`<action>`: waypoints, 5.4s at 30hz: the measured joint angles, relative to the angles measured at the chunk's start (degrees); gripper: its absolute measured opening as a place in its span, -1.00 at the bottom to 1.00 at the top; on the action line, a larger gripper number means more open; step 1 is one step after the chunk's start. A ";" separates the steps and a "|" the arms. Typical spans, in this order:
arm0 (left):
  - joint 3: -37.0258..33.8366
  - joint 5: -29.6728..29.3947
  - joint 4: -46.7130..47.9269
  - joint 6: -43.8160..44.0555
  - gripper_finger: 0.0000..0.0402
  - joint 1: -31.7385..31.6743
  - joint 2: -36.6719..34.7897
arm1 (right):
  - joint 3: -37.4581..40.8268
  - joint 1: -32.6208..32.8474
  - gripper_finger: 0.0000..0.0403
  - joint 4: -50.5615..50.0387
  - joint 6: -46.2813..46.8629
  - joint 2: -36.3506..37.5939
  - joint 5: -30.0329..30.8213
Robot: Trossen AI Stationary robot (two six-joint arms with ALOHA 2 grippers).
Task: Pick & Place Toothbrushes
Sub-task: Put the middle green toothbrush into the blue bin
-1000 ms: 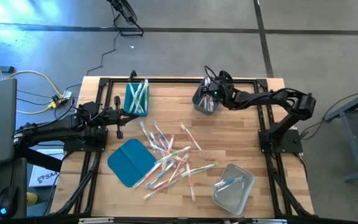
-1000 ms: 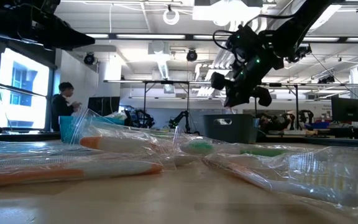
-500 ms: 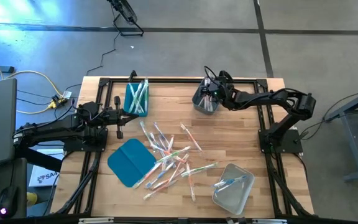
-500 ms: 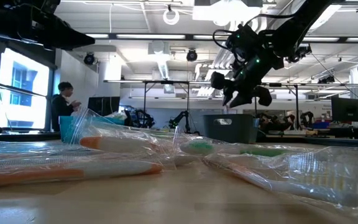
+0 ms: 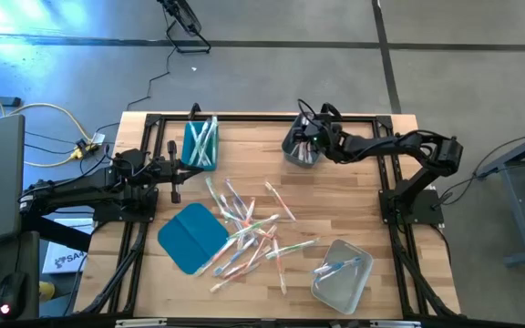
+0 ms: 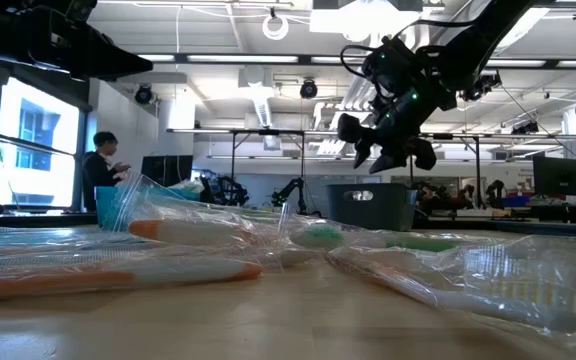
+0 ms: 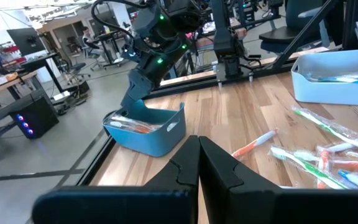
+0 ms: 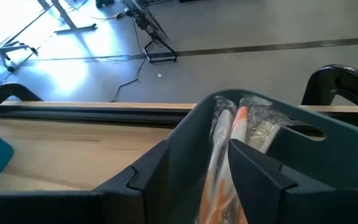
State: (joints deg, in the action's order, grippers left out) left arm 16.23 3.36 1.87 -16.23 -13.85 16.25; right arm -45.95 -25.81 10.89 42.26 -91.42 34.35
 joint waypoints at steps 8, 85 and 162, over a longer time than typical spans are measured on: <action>0.00 0.01 0.00 0.00 -1.00 -0.01 0.01 | 0.02 1.42 -0.29 2.07 -3.07 0.54 -3.06; 0.00 0.02 0.00 0.01 -1.00 -0.02 0.02 | 0.02 24.95 -0.32 8.12 -24.92 0.63 -25.87; -0.02 -0.02 2.67 5.01 -1.00 0.01 0.02 | -18.16 32.44 -0.55 -21.00 -35.06 -18.34 -33.14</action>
State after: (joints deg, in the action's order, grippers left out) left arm 16.21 3.33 4.54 -11.22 -13.85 16.27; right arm -64.12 6.63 -10.10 7.20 -109.76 1.21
